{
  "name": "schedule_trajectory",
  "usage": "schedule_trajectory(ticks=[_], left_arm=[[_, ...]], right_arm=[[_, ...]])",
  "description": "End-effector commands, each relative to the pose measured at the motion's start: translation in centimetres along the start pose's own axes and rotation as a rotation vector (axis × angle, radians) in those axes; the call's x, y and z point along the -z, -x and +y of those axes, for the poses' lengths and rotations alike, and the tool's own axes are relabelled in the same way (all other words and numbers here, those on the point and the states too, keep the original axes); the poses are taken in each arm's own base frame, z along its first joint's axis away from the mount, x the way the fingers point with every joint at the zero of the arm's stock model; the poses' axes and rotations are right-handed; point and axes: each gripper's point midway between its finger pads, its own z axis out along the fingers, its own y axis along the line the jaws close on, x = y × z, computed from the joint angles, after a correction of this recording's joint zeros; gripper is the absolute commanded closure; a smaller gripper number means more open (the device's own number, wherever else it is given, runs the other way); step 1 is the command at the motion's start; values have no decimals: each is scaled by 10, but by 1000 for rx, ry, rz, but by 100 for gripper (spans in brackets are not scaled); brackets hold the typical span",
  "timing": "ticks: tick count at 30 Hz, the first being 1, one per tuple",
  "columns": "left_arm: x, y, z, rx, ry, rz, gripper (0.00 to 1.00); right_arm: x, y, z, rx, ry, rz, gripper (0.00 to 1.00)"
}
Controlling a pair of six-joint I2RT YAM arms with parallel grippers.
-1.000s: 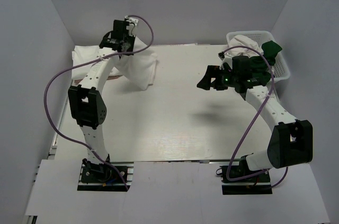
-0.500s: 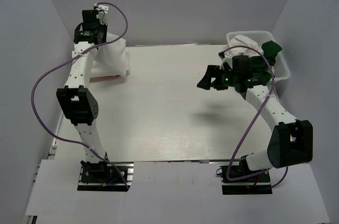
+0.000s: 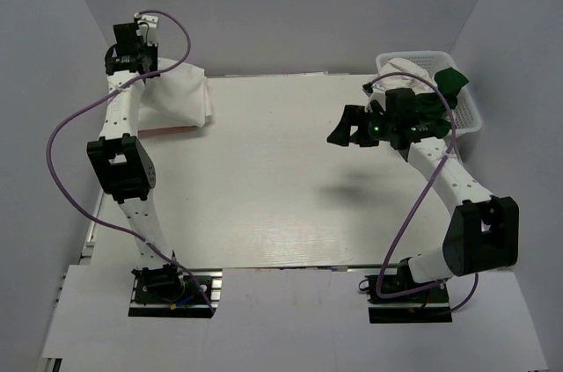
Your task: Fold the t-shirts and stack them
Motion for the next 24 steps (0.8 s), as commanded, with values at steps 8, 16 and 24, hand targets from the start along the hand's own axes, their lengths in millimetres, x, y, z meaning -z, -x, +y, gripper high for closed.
schedule_trajectory(ticks=[8, 16, 24], left_arm=[[-34, 7, 54, -5, 76, -103, 100], [-64, -16, 95, -5, 151, -108, 100], [-85, -66, 100, 54, 177, 0, 46]], right_arm=[[-3, 24, 1, -2, -9, -21, 10], [-14, 27, -1, -33, -5, 9, 10], [-17, 27, -3, -47, -8, 24, 10]])
